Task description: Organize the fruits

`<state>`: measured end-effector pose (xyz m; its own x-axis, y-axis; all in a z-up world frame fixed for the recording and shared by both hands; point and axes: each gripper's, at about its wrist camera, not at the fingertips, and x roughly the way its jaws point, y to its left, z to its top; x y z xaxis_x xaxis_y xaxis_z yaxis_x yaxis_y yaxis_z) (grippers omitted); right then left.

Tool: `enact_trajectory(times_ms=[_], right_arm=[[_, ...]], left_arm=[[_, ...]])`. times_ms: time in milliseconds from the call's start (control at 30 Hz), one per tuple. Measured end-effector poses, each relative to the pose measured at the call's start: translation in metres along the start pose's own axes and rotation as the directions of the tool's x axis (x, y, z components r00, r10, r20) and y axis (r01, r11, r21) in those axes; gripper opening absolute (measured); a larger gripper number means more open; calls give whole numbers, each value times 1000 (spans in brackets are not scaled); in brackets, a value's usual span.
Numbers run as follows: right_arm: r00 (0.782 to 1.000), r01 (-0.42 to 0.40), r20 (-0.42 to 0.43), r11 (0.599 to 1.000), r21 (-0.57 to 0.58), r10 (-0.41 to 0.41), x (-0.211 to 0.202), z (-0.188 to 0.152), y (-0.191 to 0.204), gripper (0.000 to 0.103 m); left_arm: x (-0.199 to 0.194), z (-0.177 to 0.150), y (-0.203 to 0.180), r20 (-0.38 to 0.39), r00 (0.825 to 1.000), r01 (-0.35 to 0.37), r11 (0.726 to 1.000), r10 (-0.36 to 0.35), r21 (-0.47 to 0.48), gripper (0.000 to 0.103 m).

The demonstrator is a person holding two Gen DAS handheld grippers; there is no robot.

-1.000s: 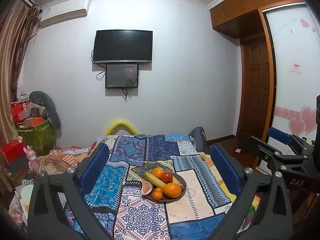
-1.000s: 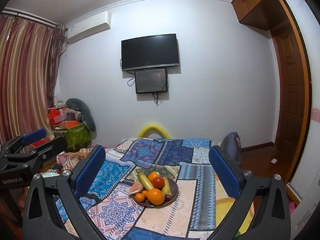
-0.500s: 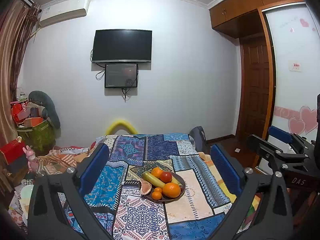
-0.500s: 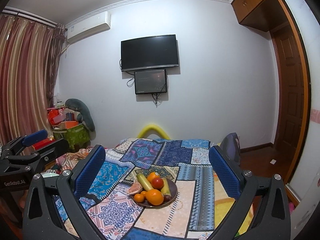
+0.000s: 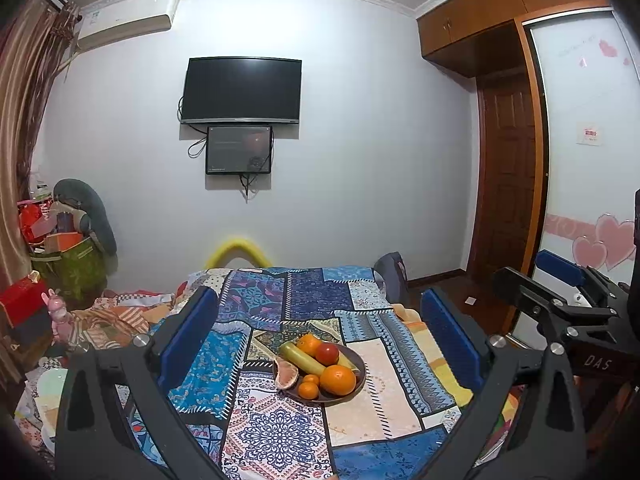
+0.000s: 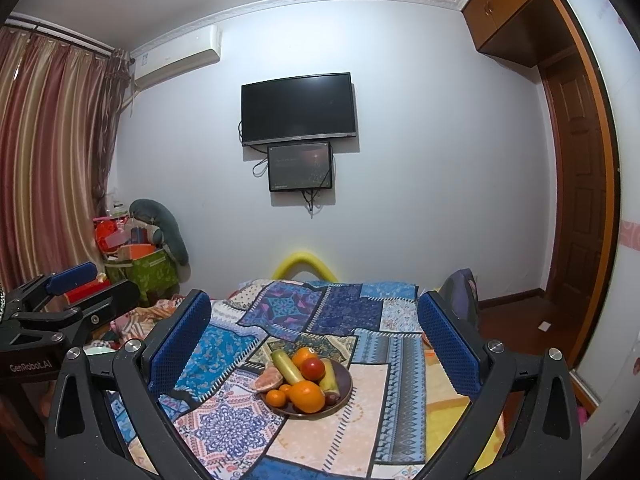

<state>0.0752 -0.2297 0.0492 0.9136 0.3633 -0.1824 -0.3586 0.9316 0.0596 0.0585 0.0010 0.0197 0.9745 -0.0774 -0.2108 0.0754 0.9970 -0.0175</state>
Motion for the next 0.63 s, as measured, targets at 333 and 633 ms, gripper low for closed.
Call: enact_trajectory(times_ms=[333, 633], right_arm=[[1000, 4, 6, 1000, -8, -4, -2, 2, 2, 103], [1000, 4, 4, 1000, -8, -4, -2, 2, 2, 103]], left_arm=[[0, 2, -2, -16, 1000, 17, 1000, -17, 15, 103], [1, 2, -4, -16, 1000, 20, 1000, -20, 12, 103]])
